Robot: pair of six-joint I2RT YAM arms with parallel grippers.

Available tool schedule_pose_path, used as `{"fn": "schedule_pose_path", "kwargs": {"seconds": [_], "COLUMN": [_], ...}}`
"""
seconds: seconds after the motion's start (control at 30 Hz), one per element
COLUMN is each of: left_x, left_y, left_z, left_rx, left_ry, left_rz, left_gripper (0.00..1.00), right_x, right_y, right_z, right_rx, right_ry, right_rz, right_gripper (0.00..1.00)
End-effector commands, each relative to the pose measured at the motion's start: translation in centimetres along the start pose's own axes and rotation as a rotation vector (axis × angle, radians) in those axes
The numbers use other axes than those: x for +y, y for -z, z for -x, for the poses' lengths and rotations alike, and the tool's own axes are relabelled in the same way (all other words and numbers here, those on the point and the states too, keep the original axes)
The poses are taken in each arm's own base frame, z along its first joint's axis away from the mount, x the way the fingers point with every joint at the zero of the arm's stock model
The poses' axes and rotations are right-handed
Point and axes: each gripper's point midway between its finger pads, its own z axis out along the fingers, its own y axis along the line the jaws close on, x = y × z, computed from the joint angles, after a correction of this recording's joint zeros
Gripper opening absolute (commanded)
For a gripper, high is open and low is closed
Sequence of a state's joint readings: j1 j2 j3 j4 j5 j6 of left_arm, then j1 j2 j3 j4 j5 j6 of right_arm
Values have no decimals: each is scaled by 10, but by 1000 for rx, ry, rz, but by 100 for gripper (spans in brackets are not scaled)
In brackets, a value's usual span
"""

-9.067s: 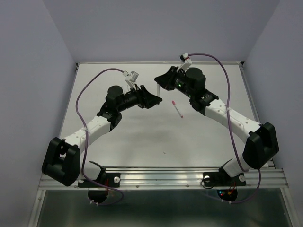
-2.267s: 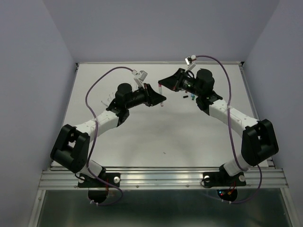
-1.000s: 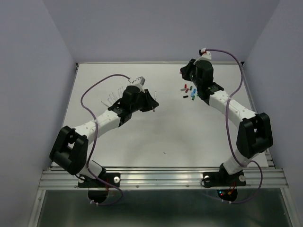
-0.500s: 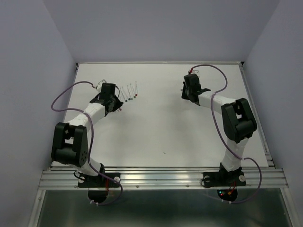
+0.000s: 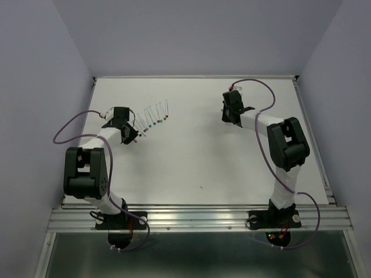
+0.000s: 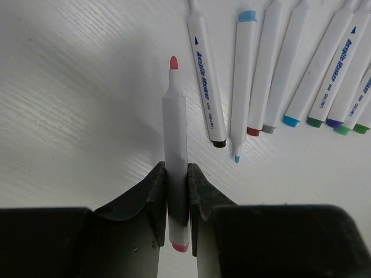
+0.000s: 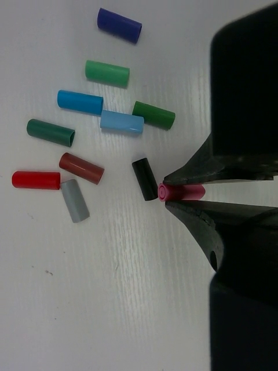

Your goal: Open the pen caps

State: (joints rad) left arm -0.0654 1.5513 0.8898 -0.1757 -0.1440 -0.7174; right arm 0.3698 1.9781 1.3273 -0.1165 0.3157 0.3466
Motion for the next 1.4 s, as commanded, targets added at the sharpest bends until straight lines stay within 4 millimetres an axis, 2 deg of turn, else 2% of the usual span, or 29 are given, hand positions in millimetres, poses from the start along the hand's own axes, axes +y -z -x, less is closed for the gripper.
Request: {"fn": "schedule_pose_path", "kwargs": {"seconds": [0.0, 0.17, 0.3, 0.37, 0.47, 0.5, 0.6, 0.77, 0.8, 0.87, 0.9, 0.93, 1.03, 1.13, 1.17, 1.23, 1.27, 1.37], "left_x": [7, 18, 21, 19, 19, 19, 17, 12, 13, 10, 10, 7, 5, 3, 5, 5, 7, 8], "left_y": [-7, -9, -9, -10, -13, -13, -16, -23, -27, -29, -31, -32, -34, -34, -33, -31, -30, -26], "left_z": [-3, -8, -6, -4, -4, -2, -1, 7, 7, 14, 15, 19, 21, 20, 19, 19, 19, 20], "left_rx": [5, 13, 3, 5, 9, 6, 0, -17, -16, -35, -38, -46, -40, -32, -29, -29, -32, -35], "left_ry": [7, 23, 46, 49, 48, 53, 57, 59, 58, 61, 62, 61, 55, 55, 56, 54, 54, 54], "left_rz": [22, 47, 49, 44, 52, 51, 48, 57, 66, 74, 77, 73, 84, 78, 81, 81, 86, 89], "left_gripper": [4, 4, 4, 4, 5, 5, 9, 13, 13, 16, 21, 26, 29, 38, 43, 47, 52, 56], "right_x": [3, 5, 8, 7, 9, 10, 13, 22, 25, 26, 27, 26, 26, 26, 25, 23, 22, 20], "right_y": [3, 5, 0, -1, 6, 9, 15, 38, 43, 57, 63, 74, 90, 112, 122, 128, 130, 142], "right_z": [19, 17, 5, 1, 8, 14, 23, 38, 40, 48, 51, 57, 64, 74, 81, 82, 83, 88], "right_rx": [-45, -39, -7, 2, -14, -25, -43, -75, -75, -98, -107, -126, -151, -194, -222, -231, -236, -260], "right_ry": [-3, 4, 18, 19, 7, 8, 18, 6, 5, -5, -7, -12, -20, -32, -37, -37, -38, -44], "right_rz": [-9, 8, 30, 29, 40, 44, 64, 137, 159, 181, 194, 206, 230, 264, 275, 278, 278, 286], "right_gripper": [22, 24, 24, 29, 37, 44, 54, 67, 74, 82, 94, 100, 100, 100, 100, 100, 100, 100]}}
